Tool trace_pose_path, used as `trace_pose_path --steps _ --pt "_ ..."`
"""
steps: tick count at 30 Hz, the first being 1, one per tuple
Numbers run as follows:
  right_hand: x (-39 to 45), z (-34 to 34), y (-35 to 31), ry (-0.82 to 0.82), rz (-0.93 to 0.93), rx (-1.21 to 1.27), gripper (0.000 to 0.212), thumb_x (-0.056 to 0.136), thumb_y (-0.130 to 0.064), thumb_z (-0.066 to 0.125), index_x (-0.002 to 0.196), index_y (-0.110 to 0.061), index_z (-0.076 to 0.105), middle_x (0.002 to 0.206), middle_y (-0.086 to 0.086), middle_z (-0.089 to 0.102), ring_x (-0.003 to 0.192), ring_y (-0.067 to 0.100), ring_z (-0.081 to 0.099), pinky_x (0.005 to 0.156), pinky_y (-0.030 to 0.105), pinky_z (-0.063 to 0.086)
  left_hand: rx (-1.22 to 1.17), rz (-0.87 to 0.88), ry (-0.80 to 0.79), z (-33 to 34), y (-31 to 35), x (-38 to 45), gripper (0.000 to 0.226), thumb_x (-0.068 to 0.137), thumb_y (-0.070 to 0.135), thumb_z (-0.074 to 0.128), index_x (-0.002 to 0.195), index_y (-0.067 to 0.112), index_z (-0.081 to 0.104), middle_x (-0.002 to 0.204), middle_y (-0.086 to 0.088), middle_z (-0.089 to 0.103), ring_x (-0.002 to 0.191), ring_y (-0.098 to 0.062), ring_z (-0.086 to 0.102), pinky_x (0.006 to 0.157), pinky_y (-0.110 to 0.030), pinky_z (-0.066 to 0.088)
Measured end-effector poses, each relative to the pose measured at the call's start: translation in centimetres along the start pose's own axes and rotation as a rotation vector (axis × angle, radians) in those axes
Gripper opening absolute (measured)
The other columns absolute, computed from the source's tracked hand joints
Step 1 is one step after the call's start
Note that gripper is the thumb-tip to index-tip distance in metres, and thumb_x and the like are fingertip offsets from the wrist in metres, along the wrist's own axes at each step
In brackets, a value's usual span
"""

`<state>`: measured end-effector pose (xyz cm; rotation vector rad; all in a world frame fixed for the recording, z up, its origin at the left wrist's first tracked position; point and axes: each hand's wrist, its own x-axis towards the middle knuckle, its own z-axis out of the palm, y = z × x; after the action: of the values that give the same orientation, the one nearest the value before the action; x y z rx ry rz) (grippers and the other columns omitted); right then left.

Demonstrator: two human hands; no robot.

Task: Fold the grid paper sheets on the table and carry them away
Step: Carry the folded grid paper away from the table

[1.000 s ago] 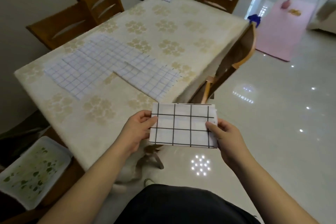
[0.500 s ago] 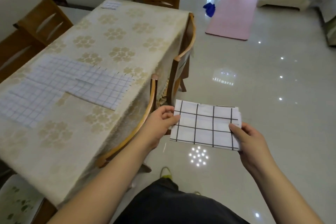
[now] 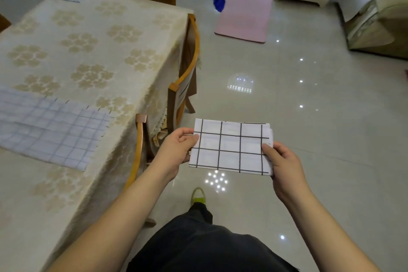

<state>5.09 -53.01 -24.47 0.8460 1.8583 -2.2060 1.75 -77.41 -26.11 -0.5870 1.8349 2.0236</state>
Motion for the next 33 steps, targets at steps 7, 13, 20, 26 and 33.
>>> trace_pose_path --steps 7,13,20,26,33 --pt "7.1 2.6 -4.4 0.097 -0.059 -0.028 0.012 0.095 -0.015 0.060 0.097 -0.008 0.069 0.084 0.004 0.073 0.077 0.015 0.067 0.069 0.029 0.052 0.024 -0.005 -0.037 1.4 4.5 8.0 0.019 0.095 0.019 0.061 0.113 0.013 0.061 0.102 -0.009 0.074 0.093 -0.026 0.072 0.076 -0.043 0.060" --pt "12.1 1.7 -7.2 0.192 -0.109 0.008 0.009 0.093 -0.016 0.064 0.097 -0.011 0.071 0.080 0.000 0.073 0.077 0.013 0.067 0.076 0.029 0.054 0.079 0.026 -0.097 5.0 9.0 13.9 0.016 0.095 0.016 0.060 0.110 0.012 0.062 0.085 -0.004 0.073 0.062 -0.010 0.068 0.048 -0.021 0.049" --pt "21.3 -1.1 -11.0 0.250 -0.110 0.046 0.006 0.092 -0.014 0.065 0.094 -0.015 0.070 0.076 0.002 0.069 0.074 0.014 0.064 0.074 0.031 0.053 0.126 -0.021 -0.107 12.2 12.0 22.5 0.022 0.093 0.016 0.062 0.115 0.011 0.061 0.102 -0.009 0.074 0.083 -0.018 0.071 0.059 -0.028 0.054" --pt "29.9 -4.4 -16.7 0.233 -0.099 0.045 0.005 0.092 -0.011 0.065 0.091 -0.012 0.069 0.071 -0.003 0.073 0.068 0.010 0.068 0.066 0.026 0.054 0.165 -0.062 -0.103 18.5 16.5 28.6 0.028 0.094 0.012 0.061 0.119 0.001 0.057 0.096 -0.013 0.068 0.080 -0.018 0.065 0.052 -0.020 0.052" --pt "38.4 -5.4 -22.9 0.128 -0.084 0.017 0.004 0.092 -0.013 0.065 0.092 -0.011 0.069 0.064 -0.008 0.068 0.068 0.013 0.065 0.072 0.035 0.055 0.191 -0.006 -0.007 23.5 22.2 34.9 0.022 0.093 0.016 0.063 0.113 0.007 0.062 0.095 -0.012 0.066 0.075 -0.019 0.064 0.060 -0.028 0.049"
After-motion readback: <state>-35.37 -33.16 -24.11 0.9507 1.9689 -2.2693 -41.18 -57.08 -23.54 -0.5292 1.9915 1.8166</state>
